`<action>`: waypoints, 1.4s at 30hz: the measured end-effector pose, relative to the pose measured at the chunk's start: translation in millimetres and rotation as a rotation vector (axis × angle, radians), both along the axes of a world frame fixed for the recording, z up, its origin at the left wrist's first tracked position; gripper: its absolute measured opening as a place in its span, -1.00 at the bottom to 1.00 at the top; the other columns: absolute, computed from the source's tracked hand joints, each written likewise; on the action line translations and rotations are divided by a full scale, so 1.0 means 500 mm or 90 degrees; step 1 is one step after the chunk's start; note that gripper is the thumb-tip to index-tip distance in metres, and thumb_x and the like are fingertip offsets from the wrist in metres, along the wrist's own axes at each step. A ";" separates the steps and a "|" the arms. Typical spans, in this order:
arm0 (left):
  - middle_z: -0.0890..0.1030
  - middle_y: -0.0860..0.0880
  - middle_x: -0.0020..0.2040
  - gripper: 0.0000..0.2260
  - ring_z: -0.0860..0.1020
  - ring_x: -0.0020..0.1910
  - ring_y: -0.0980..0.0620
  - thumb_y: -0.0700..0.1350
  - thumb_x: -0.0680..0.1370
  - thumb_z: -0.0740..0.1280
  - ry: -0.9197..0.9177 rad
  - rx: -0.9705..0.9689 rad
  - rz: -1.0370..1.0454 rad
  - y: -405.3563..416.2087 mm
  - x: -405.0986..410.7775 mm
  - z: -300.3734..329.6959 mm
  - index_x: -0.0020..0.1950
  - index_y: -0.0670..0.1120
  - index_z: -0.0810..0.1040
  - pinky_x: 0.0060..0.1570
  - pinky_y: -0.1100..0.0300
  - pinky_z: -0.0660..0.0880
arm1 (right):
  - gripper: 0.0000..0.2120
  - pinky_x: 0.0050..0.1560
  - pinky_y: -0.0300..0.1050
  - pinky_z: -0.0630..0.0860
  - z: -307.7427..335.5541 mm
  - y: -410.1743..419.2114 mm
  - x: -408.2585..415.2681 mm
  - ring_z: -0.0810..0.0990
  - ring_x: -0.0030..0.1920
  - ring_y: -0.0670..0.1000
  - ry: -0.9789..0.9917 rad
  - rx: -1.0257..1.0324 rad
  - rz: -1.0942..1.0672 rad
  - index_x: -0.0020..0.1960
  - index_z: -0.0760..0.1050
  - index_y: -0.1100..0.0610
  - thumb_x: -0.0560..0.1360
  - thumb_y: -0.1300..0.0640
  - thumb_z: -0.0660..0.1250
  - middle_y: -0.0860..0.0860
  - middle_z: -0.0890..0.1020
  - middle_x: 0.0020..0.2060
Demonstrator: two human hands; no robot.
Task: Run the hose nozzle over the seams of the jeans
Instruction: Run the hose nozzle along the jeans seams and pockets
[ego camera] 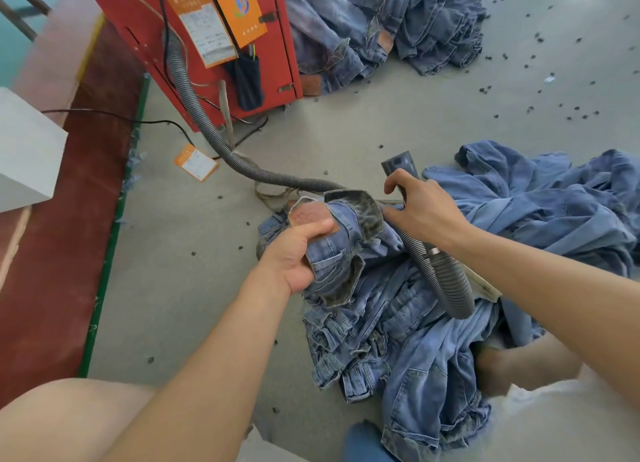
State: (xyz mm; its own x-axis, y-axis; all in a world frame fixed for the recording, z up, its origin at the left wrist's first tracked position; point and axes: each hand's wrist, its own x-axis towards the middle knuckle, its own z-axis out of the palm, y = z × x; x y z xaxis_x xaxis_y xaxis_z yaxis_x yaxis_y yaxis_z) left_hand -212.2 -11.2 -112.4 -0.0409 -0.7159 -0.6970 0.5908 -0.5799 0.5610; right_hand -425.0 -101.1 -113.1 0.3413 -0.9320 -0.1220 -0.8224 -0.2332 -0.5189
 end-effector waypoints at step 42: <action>0.71 -0.11 0.20 -0.73 0.66 0.22 -0.17 -0.02 0.63 0.41 -0.253 0.064 -0.268 0.064 0.093 -0.134 0.29 -0.07 0.63 0.14 -0.10 0.63 | -0.56 -0.07 0.16 0.58 0.149 -0.006 -0.095 0.61 -0.04 0.18 0.078 -0.190 0.214 0.42 0.30 -0.18 0.58 -0.18 0.29 -0.03 0.62 0.04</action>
